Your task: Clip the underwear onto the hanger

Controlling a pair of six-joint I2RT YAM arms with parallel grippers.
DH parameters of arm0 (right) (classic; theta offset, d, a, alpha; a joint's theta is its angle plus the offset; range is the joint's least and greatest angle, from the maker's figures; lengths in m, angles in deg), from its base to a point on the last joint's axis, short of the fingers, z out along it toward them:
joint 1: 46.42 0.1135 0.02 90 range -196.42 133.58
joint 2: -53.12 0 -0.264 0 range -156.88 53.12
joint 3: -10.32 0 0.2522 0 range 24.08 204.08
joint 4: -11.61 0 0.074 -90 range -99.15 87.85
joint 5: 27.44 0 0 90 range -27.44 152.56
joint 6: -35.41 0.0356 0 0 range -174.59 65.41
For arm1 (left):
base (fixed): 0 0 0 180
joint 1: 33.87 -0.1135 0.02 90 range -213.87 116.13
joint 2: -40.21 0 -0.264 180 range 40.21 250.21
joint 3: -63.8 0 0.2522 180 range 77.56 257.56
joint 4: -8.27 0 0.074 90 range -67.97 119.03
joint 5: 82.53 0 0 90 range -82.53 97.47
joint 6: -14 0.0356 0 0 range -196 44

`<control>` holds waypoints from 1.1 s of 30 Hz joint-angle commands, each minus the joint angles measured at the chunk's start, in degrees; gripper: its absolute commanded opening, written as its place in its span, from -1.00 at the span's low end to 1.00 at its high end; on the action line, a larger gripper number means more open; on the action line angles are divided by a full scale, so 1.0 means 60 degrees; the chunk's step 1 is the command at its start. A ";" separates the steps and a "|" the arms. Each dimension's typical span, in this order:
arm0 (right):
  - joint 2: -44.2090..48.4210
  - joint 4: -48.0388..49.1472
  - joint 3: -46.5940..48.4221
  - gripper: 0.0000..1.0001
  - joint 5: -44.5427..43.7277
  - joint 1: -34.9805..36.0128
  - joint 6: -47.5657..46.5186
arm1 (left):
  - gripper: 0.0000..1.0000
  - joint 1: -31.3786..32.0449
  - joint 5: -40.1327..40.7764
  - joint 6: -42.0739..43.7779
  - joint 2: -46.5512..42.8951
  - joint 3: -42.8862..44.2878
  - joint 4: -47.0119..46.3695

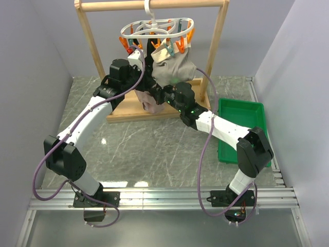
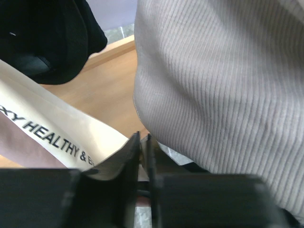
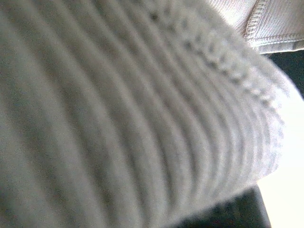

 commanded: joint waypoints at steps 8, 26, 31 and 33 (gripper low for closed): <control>0.0276 0.0162 0.0344 -0.84 0.0030 0.0034 0.0094 | -0.99 -0.0221 -0.0360 0.0074 -0.0949 -0.0099 -0.0422; -0.0018 -0.3163 0.0595 0.63 0.2780 -0.1504 0.4546 | -0.99 -0.1130 -0.1794 -0.0644 -0.2986 -0.2150 -0.1139; 0.0319 -0.3179 -0.0327 0.66 0.3661 -0.1607 0.5513 | -0.99 -0.1422 -0.2761 -0.1374 -0.3235 -0.2838 -0.2178; 0.0422 -0.3236 -0.0606 0.67 0.4041 -0.1709 0.5559 | -0.99 -0.1657 -0.3449 -0.1987 -0.3309 -0.3102 -0.3024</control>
